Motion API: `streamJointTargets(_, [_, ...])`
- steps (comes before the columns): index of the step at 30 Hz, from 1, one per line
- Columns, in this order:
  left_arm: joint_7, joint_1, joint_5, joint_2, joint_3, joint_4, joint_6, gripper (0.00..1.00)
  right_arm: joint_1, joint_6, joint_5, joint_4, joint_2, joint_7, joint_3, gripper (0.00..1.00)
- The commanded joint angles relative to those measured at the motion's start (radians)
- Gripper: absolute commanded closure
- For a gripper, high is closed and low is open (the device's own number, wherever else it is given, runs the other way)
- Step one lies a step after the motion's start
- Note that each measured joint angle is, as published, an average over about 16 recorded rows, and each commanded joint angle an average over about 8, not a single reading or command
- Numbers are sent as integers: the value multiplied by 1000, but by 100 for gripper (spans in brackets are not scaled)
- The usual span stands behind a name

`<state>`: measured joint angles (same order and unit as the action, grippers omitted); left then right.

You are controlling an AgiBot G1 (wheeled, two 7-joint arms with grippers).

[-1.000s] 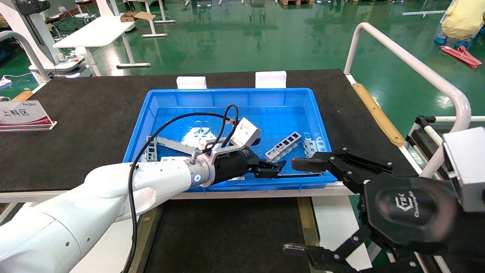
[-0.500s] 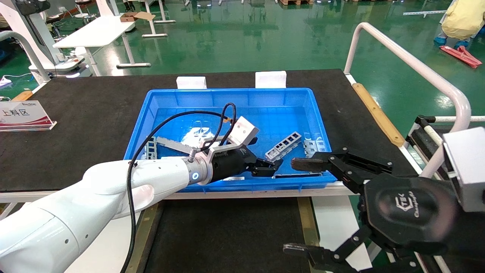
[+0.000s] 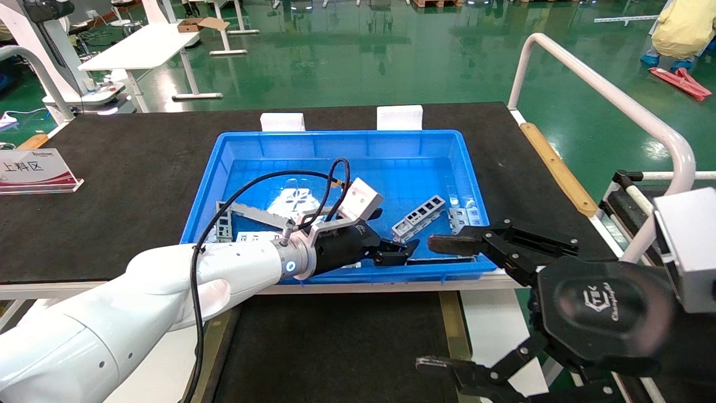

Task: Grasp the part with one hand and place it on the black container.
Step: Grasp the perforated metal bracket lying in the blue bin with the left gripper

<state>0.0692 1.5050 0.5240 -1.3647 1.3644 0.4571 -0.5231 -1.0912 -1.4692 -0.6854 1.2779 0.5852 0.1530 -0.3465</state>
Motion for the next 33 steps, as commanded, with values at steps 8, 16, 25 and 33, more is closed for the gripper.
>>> streamJointTargets(8, [15,-9,-26,0,10,4,15,100,0,0,0,0,0,0,0,100])
streamJointTargets(16, [24,-12,-46,0,23,4,18,100,0,0,0,0,0,0,0,100])
streamJointTargets(25, [34,-14,-66,-1,36,5,22,100,0,0,0,0,0,0,-1,100])
streamJointTargets(33, [46,-16,-84,-1,44,7,26,100,0,0,0,0,0,0,-1,100])
